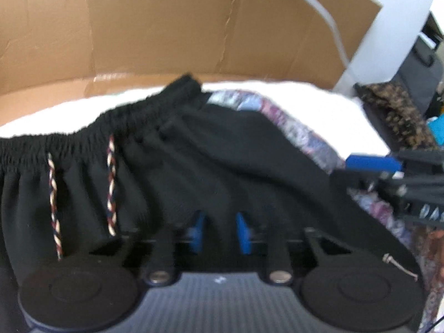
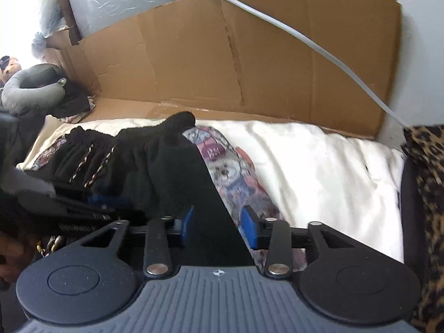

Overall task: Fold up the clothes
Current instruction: 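Close the left gripper on the waistband while the right gripper closes beside it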

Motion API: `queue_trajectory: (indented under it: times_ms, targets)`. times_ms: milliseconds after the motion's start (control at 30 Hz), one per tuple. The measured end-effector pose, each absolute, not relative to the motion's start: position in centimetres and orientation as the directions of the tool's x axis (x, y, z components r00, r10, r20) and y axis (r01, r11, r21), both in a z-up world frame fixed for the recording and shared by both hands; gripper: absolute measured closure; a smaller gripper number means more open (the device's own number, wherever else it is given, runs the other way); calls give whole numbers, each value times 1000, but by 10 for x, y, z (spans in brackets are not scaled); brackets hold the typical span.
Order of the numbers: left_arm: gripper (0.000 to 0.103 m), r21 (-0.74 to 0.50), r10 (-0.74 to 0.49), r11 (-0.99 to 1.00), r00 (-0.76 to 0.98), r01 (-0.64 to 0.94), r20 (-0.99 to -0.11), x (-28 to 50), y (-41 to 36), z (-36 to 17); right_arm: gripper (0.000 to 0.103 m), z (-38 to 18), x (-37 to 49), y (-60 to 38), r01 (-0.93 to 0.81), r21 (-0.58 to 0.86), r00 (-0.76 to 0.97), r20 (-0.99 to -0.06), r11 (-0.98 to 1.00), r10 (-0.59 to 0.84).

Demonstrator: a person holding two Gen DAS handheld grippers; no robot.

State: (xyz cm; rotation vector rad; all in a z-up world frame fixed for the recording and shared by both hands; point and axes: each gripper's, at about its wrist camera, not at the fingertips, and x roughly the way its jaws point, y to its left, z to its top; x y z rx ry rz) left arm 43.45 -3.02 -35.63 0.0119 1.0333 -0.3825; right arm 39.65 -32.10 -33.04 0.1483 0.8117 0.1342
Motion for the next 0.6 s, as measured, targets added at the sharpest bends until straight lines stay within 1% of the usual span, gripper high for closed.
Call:
queue_trajectory:
  times_ms: [67,200,333,467,600]
  targets:
    - [101,-160,-297,936,459,315,-837,432,-28,-358,65,-337,405,-319,-61,171,658,-734,983,168]
    - [102,-141,-271,944,459,297,-846,426,-21,-355,68,-353,413,-321,-19,126,610,-784,992,111]
    - [103,-100,-212,960,449,260,-868,419,-11,-352,69,-361,411,-327,3,90,589,-805,996,71]
    - [103,-103,-206,964,445,244,-871,416,0,-351,69,-356,408,-330,11,101,591,-803,995,75]
    - [102,-163,-264,956,474,244,-840,417,5,-338,69,-338,410,-335,-1,139,657,-746,990,105]
